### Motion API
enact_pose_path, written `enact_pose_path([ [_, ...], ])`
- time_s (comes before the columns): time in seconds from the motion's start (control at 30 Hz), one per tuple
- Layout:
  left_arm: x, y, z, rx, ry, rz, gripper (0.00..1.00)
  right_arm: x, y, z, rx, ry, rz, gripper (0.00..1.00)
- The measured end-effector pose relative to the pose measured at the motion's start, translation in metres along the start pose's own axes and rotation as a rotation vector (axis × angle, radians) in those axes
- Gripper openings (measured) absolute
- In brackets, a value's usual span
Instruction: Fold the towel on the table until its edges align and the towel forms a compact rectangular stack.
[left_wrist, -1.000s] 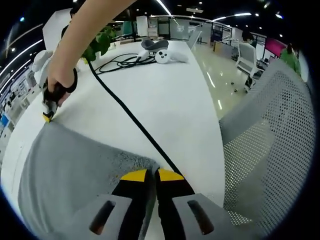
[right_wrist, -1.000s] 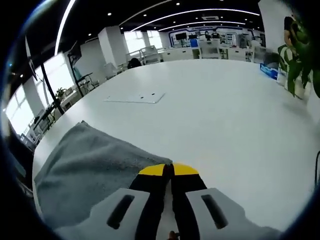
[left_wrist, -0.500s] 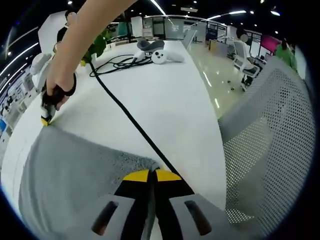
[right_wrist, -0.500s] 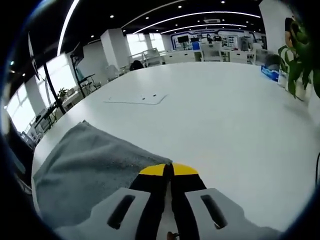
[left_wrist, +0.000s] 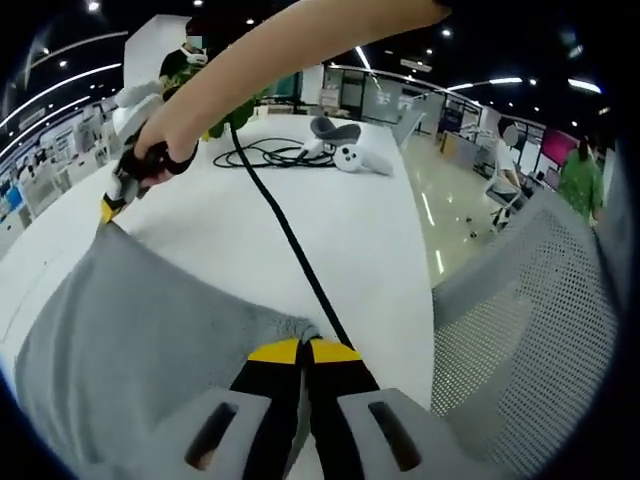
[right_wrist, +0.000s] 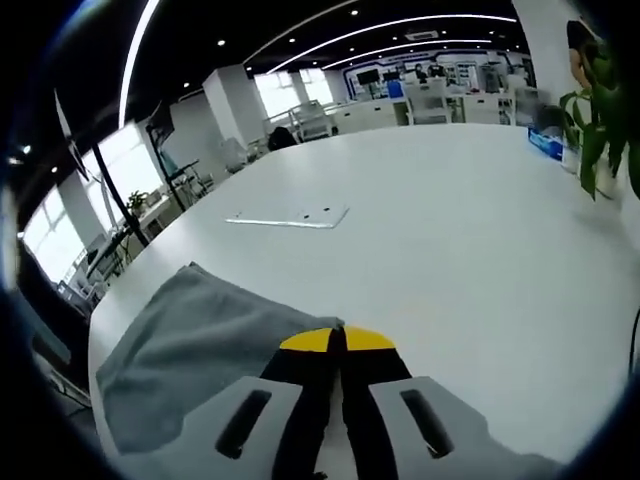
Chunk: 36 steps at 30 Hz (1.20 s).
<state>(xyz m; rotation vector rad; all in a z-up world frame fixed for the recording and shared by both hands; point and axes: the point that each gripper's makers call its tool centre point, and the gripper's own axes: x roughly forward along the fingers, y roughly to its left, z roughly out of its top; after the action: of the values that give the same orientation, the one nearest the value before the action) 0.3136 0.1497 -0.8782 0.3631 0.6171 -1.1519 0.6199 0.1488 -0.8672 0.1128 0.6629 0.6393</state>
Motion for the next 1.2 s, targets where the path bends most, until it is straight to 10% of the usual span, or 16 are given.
enact_pose_path([
  [1.2, -0.115, 0.023, 0.040, -0.113, -0.291, 0.180, 0.01, -0.018, 0.085, 0.084, 0.097, -0.112, 0.046, 0.00],
])
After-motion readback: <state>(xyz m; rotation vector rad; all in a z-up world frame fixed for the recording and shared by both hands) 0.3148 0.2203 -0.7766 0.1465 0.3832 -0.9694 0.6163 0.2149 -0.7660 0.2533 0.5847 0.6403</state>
